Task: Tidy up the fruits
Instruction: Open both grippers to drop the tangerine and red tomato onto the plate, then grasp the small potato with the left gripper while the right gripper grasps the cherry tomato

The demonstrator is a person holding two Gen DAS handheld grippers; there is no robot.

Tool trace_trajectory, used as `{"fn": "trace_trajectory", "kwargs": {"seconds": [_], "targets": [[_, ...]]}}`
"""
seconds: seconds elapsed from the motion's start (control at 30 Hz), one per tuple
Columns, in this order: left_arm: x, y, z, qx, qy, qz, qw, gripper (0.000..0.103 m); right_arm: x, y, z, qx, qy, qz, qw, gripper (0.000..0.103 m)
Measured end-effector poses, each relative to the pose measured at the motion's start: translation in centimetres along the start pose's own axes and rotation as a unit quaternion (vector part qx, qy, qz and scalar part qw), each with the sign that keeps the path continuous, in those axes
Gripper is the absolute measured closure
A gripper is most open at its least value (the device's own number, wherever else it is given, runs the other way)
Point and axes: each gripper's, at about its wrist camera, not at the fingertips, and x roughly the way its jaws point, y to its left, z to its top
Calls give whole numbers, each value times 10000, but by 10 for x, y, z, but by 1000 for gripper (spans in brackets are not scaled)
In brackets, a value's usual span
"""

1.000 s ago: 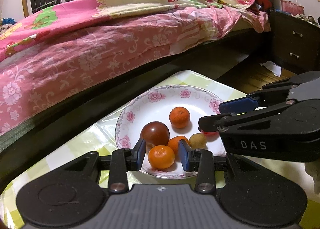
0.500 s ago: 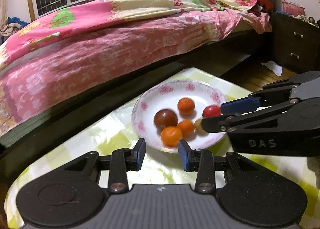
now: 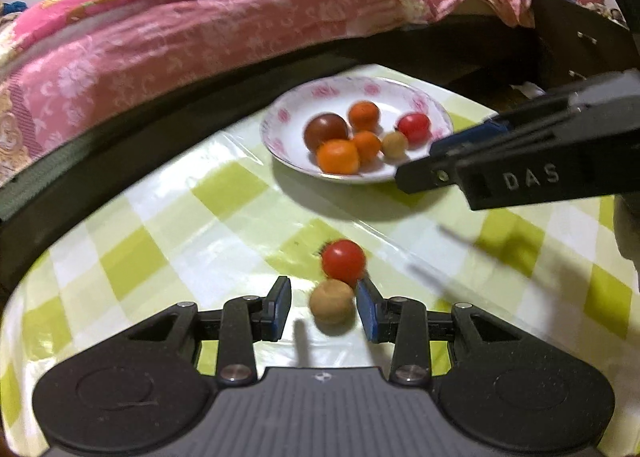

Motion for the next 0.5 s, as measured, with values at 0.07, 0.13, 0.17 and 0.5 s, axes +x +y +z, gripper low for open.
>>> {"fn": "trace_trajectory", "kwargs": {"seconds": [0.07, 0.13, 0.17, 0.5], "targets": [[4, -5, 0, 81, 11, -69, 9999, 58, 2, 1, -1, -24, 25, 7, 10000, 70], [7, -8, -1, 146, -3, -10, 9999, 58, 3, 1, -2, -13, 55, 39, 10000, 70], [9, -8, -1, 135, 13, -11, 9999, 58, 4, 1, -2, 0, 68, 60, 10000, 70], [15, -3, -4, 36, 79, 0, 10000, 67, 18, 10, -5, -44, 268, 328, 9991, 70]]}}
